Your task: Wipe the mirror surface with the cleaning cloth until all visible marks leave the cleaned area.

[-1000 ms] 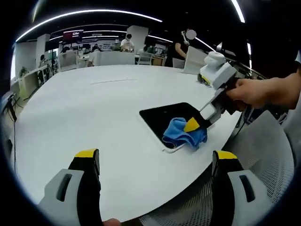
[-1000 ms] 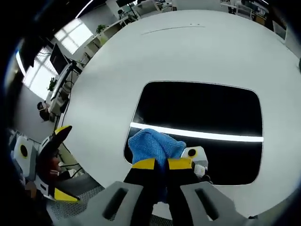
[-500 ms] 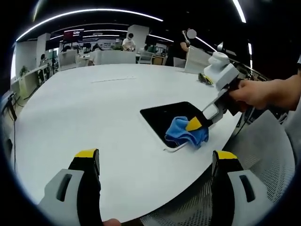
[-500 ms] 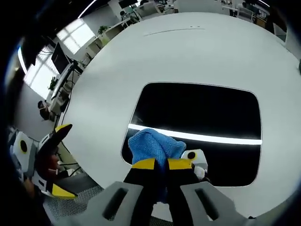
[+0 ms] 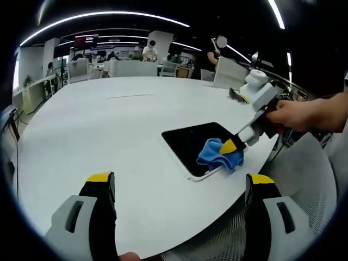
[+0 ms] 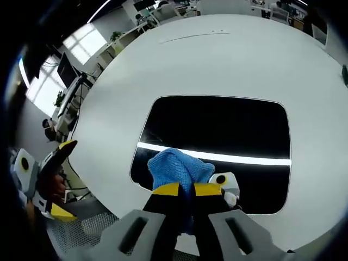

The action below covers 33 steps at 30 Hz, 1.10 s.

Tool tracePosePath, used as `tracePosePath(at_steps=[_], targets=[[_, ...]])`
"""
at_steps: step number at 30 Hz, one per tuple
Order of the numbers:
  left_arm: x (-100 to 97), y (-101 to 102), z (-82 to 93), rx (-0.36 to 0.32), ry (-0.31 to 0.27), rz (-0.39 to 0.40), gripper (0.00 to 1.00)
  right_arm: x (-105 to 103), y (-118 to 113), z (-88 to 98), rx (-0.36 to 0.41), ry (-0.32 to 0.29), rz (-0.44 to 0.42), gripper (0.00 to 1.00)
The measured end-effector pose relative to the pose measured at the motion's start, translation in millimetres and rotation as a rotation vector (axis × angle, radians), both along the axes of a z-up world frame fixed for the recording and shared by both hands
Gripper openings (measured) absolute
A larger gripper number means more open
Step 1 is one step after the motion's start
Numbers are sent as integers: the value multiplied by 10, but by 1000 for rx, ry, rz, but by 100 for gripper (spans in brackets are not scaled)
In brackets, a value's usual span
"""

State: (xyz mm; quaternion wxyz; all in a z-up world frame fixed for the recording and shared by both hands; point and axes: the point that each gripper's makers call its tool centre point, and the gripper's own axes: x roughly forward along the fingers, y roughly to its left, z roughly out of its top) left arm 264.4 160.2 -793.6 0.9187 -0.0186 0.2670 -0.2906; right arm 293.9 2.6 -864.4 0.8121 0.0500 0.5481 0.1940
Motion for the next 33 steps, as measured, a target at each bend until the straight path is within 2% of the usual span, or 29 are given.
tracePosePath(at_steps=[6, 13, 16, 22, 23, 33], targets=[[18, -91, 34, -24, 0, 3, 99, -5, -22, -2, -9, 2, 5, 2], [-39, -88, -117, 46, -4, -24, 99, -6, -98, -6, -10, 11, -6, 2], [-43, -94, -113, 25, 11, -10, 99, -5, -93, 0, -7, 11, -9, 2], [-53, -87, -120, 26, 13, -13, 99, 31, -93, 2, -23, -1, -20, 1], [-56, -89, -124, 28, 13, -16, 99, 56, -102, 2, -37, -16, -7, 1], [-43, -73, -142, 7, 20, -5, 99, 200, -113, 1, -47, -22, -10, 1]])
